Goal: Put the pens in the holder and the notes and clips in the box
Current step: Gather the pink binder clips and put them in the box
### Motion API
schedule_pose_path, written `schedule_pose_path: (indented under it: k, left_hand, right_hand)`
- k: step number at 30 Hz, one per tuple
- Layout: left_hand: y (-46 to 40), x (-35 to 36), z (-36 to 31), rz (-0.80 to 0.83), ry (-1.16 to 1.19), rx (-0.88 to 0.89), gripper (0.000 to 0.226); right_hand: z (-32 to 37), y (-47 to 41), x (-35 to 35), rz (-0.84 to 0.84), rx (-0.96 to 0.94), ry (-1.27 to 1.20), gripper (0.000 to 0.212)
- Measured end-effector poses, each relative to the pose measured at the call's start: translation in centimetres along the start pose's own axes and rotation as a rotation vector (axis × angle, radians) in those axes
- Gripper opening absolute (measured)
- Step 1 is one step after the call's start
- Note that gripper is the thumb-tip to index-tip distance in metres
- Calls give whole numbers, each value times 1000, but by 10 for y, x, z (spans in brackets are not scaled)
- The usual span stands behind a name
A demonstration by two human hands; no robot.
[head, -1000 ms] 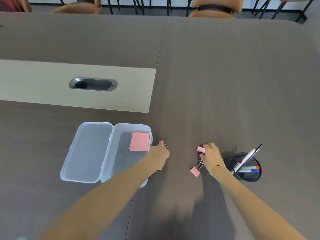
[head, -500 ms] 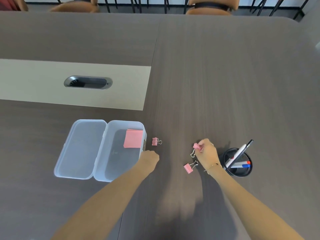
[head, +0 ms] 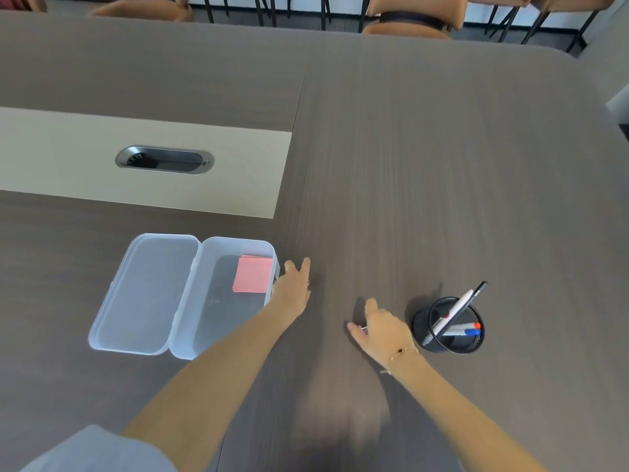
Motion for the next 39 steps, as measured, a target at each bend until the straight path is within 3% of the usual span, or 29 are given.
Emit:
schedule_pose_path:
  k: [3,6,11,16,19,23,27,32,35,39]
  left_hand:
    - [-1,10,-3,53,-159,-19,76]
    - [-3,14,-10,36,-195,30,66]
    - [-6,14,-2,29,54,42,40]
    - [28,-53,-1,-146,380,312,19]
    - [50,-85,50,-213,546,251,13]
    - [57,-50,122,-17,515,119,12]
    - [76,6,140,249,361,92,14]
    - [89,20,151,310,312,39,23]
    - [93,-6,173,192,370,16,37]
    - [92,-48,205,-75,426,-12,28]
  right_hand:
    - [2,5,21,32,-30,150,46]
    - [2,7,32,13,-14,221,40]
    - [15,2,31,-7,-39,174,33]
    - [43,-9,-7,-85,-123,9,22]
    - [74,-19,-46,-164,-163,-99,18]
    - [129,-26,-82,-191,-259,-165,19]
    - [191,-22,-73,-47,-381,-151,22]
    - [249,-22,-17,144,-419,-53,23]
    - [259,-22,12,214,-439,98,31]
    - [261,-17,24,135,-531,306,32]
Point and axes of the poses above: each hand's wrist, its own y-axis away from the middle knuckle, its own x-axis out of the palm, z = x × y, the point moved 10 cm from there along -y, towards the middle knuckle, and after that the axes turned 4 degrees about z, right-handed, at the moved point
